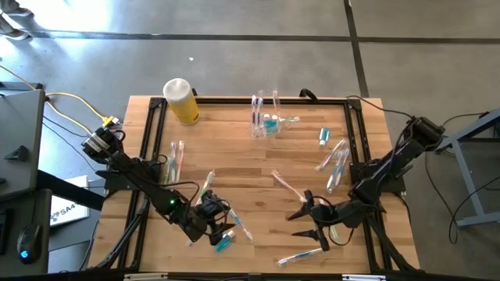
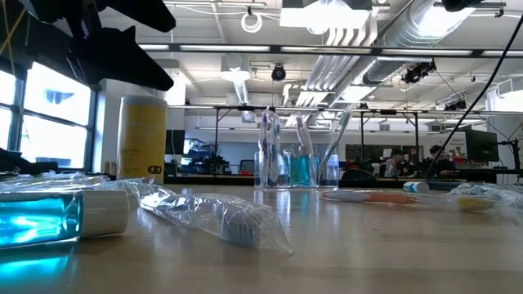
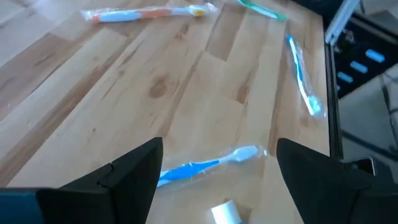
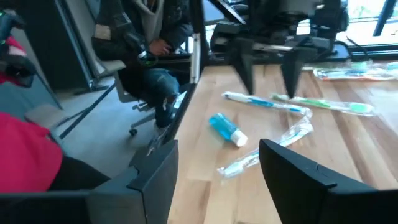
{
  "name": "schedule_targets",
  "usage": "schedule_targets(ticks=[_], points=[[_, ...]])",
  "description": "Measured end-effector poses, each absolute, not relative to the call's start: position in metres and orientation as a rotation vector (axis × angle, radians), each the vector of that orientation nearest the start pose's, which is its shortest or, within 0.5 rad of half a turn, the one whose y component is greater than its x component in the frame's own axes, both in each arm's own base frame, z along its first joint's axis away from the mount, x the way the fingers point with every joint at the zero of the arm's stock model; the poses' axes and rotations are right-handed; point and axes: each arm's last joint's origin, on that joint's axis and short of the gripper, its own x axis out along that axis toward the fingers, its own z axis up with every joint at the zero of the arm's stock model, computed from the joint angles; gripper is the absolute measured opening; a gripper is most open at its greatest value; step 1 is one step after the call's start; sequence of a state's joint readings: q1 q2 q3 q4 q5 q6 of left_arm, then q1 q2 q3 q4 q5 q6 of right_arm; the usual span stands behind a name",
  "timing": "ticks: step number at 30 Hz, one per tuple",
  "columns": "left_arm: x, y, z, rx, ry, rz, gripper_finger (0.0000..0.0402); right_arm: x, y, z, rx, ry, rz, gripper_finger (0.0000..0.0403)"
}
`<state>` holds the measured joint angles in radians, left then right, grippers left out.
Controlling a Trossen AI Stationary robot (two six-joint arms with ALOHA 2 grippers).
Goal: Pick & Place toothbrushing station
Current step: Put the blue mouthwash bottle into the transparent organizer
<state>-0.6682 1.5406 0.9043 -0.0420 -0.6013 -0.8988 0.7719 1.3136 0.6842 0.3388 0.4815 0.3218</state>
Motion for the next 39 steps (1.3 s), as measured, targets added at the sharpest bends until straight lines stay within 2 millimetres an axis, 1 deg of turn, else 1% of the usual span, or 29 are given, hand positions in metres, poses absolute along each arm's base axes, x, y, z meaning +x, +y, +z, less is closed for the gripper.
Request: schedule_targets(ticks=[5,7,10,13,15,18,20,23,26,28,29,31,34,36,39], points=[[0.260,-0.184,0.215,-0.492,0.493,0.173,0.0307,0.203,0.187,0.236,0.143,0.275,0.251,0.0215],[0.260,-0.184,0.215,-0.491,0.494,0.174,0.0316,0.203,0.187,0.236,0.142,0.276,0.251,0.0215],[0.260,-0.184,0.215,-0.481,0.495,0.171,0.0346,0.203,0.187,0.236,0.141,0.275,0.251,0.0215],[0.260,-0.184,0.215,-0.514,0.491,0.174,0.0384,0.203,0.187,0.236,0.135,0.275,0.252,0.0215],[0.261,-0.186,0.216,-0.544,0.509,0.127,0.0395,0.204,0.186,0.236,0.133,0.274,0.249,0.0215],[0.262,-0.190,0.219,-0.588,0.530,0.050,0.0386,0.205,0.185,0.236,0.133,0.274,0.242,0.0215],[0.261,-0.195,0.225,-0.572,0.553,0.022,0.0377,0.205,0.185,0.236,0.133,0.274,0.241,0.0215],[0.263,-0.205,0.237,-0.485,0.591,0.047,0.0369,0.205,0.185,0.236,0.138,0.274,0.241,0.0215],[0.266,-0.214,0.251,-0.393,0.678,0.082,0.0368,0.205,0.185,0.236,0.141,0.275,0.241,0.0215],[0.275,-0.223,0.263,-0.365,0.701,0.097,0.0367,0.205,0.185,0.236,0.143,0.275,0.241,0.0215],[0.279,-0.226,0.266,-0.334,0.727,0.110,0.0367,0.205,0.185,0.236,0.145,0.275,0.241,0.0215],[0.285,-0.232,0.265,-0.269,0.800,0.149,0.0367,0.205,0.185,0.236,0.164,0.277,0.238,0.0215],[0.295,-0.241,0.259,-0.250,0.894,0.218,0.0367,0.205,0.185,0.236,0.170,0.279,0.238,0.0215],[0.301,-0.247,0.252,-0.250,0.953,0.283,0.0367,0.205,0.185,0.236,0.181,0.282,0.238,0.0215],[0.305,-0.247,0.234,-0.269,1.051,0.449,0.0367,0.205,0.185,0.235,0.187,0.289,0.236,0.0215]])
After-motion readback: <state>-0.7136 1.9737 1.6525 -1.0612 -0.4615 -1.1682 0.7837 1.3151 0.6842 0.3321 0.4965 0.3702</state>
